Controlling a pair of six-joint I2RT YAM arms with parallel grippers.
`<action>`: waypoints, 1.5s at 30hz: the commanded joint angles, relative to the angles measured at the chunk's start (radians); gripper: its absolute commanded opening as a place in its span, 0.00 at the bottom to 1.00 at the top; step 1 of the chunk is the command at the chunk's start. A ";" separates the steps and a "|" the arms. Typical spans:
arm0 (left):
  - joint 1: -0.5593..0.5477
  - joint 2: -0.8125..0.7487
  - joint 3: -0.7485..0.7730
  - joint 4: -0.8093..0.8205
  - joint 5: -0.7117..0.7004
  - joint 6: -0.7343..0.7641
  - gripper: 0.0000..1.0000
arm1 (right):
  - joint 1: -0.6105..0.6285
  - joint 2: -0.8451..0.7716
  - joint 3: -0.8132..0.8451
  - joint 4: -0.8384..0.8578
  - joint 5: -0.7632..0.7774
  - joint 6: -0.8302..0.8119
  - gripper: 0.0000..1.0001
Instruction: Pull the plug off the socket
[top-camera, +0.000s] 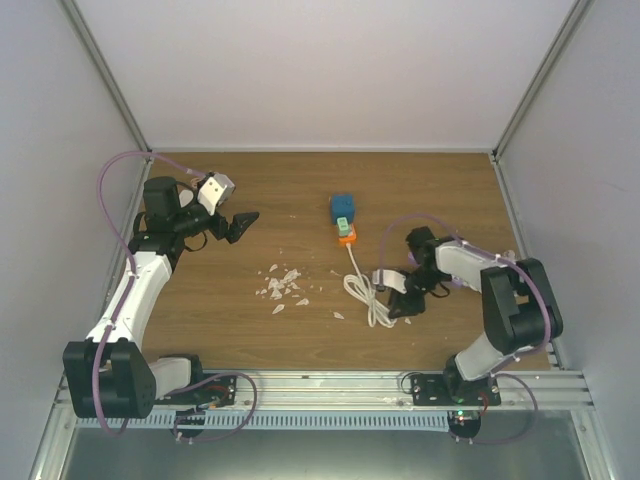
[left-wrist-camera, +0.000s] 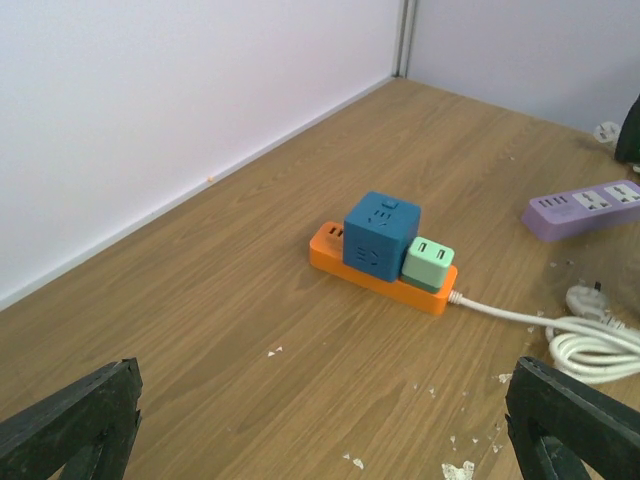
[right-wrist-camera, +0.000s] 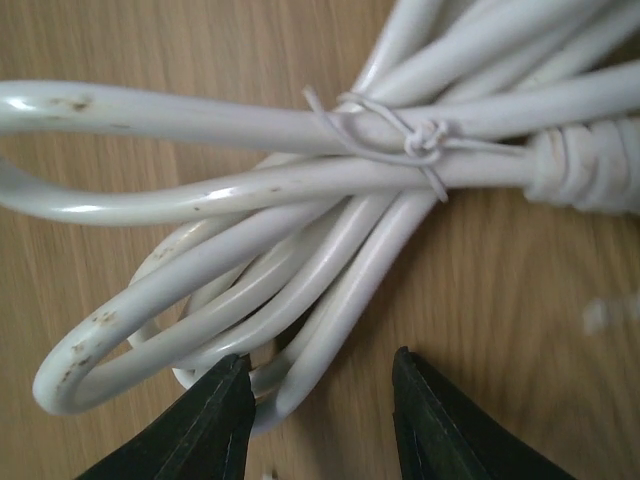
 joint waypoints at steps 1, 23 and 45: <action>-0.009 -0.022 -0.008 0.047 -0.003 0.019 0.99 | -0.154 -0.001 -0.117 -0.070 0.292 -0.152 0.40; -0.010 -0.002 -0.001 0.036 0.021 0.020 0.99 | -0.744 -0.039 0.098 -0.220 0.346 -0.494 0.50; -0.011 -0.012 0.008 0.040 -0.050 -0.033 0.99 | -0.256 -0.053 0.303 0.145 -0.164 0.230 0.86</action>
